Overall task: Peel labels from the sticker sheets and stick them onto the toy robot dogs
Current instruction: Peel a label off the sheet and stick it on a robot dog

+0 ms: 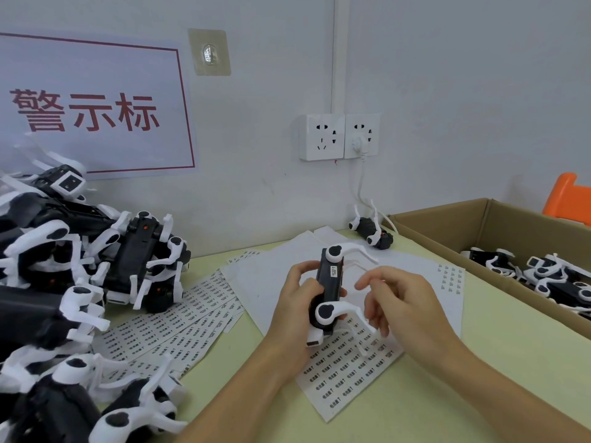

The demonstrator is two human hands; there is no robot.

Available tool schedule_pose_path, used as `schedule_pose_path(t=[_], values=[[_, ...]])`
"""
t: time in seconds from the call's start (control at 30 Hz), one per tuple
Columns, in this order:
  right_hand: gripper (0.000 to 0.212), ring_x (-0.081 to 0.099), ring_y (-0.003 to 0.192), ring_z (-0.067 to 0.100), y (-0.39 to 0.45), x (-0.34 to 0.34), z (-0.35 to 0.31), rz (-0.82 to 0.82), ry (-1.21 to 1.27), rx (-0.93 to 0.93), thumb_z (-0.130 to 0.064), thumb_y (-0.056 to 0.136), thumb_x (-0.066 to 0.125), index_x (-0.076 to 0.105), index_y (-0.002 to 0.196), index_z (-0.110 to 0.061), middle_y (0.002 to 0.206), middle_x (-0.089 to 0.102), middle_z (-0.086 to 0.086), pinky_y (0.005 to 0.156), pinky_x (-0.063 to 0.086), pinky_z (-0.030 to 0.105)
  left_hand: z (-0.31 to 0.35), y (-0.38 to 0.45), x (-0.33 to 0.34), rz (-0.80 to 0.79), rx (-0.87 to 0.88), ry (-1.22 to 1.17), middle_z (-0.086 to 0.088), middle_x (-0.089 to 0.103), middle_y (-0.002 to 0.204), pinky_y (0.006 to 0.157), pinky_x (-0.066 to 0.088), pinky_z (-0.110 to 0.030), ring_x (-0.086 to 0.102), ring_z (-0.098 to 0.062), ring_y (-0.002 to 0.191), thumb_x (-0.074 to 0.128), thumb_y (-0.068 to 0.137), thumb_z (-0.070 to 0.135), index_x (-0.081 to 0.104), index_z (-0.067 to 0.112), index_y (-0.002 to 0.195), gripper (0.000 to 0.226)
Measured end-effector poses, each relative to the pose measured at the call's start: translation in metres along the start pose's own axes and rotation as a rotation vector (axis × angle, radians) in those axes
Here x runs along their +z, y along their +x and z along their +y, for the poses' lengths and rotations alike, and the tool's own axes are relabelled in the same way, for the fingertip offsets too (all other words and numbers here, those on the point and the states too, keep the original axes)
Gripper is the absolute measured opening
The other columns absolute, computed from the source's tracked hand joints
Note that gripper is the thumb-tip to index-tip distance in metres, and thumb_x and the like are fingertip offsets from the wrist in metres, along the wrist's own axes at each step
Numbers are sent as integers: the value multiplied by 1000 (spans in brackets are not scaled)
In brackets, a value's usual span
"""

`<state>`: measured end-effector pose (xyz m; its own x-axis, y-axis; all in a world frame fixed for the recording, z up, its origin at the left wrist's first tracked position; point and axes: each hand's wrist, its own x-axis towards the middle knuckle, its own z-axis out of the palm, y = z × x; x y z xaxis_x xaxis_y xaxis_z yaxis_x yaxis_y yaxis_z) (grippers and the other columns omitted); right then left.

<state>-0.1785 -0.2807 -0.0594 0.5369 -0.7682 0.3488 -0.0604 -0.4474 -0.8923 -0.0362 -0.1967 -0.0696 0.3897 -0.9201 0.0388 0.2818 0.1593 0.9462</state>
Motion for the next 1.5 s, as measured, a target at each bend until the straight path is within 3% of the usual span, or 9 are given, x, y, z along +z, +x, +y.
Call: schedule_pose_path(t=[0.17, 0.33, 0.53, 0.63, 0.73, 0.97, 1.07, 1.33, 1.5], values=[[29, 65, 64, 19, 1, 2, 1, -59, 52, 162, -29, 100, 55, 77, 87, -14, 76, 72, 6, 62, 51, 31, 2, -4, 0, -63, 71, 47, -28, 64, 103, 60, 44, -32, 56, -30, 79, 54, 77, 18, 64, 28, 113, 39], [48, 69, 77, 23, 2, 1, -1, -122, 201, 254, -55, 77, 67, 75, 102, -15, 92, 75, 8, 69, 52, 37, 1, -4, 0, -85, 134, 109, -9, 69, 94, 66, 50, -36, 64, -25, 78, 54, 76, 16, 68, 27, 113, 41], [39, 68, 84, 35, 0, 4, -3, -146, 250, 290, -50, 80, 71, 78, 100, -17, 95, 76, 11, 76, 49, 48, 0, -5, 1, -90, 172, 170, -11, 68, 102, 72, 53, -40, 69, -28, 76, 71, 77, 34, 66, 26, 114, 38], [27, 64, 77, 24, -1, 3, -5, -156, 263, 295, -39, 86, 69, 79, 94, -15, 92, 75, 10, 69, 44, 41, 1, -5, 2, -77, 179, 209, -7, 70, 104, 75, 57, -44, 72, -30, 77, 78, 73, 44, 67, 30, 112, 43], [25, 55, 74, 18, -1, 1, -6, -150, 304, 300, -33, 85, 70, 79, 91, -11, 90, 71, 12, 59, 39, 31, 2, -5, 2, -78, 181, 212, -6, 70, 103, 74, 57, -41, 72, -31, 76, 78, 77, 39, 68, 31, 112, 38], [33, 58, 64, 18, -2, 3, -10, -159, 346, 341, -40, 82, 72, 77, 95, -11, 83, 72, 6, 47, 41, 29, -1, -4, 2, -70, 193, 211, -10, 70, 105, 74, 59, -43, 73, -34, 78, 74, 83, 35, 66, 29, 117, 36], [40, 60, 63, 21, -2, 3, -10, -161, 357, 346, -48, 83, 69, 77, 94, -10, 85, 73, 12, 46, 40, 29, -2, -3, 2, -64, 200, 225, -10, 70, 104, 76, 59, -45, 73, -35, 78, 72, 84, 34, 66, 30, 116, 33], [27, 56, 52, 9, -2, 8, -11, -51, 173, 259, -41, 92, 64, 77, 74, -25, 68, 69, 2, 44, 42, 22, -3, -1, 1, -80, 261, 306, -1, 72, 103, 73, 58, -37, 75, -28, 77, 68, 87, 33, 65, 30, 116, 29], [25, 62, 59, 11, -2, 5, -12, -136, 222, 263, -43, 91, 64, 80, 85, -25, 85, 75, 0, 40, 40, 25, -4, 0, -2, -69, 238, 259, -4, 71, 103, 77, 58, -46, 74, -29, 78, 68, 85, 32, 66, 33, 113, 28]])
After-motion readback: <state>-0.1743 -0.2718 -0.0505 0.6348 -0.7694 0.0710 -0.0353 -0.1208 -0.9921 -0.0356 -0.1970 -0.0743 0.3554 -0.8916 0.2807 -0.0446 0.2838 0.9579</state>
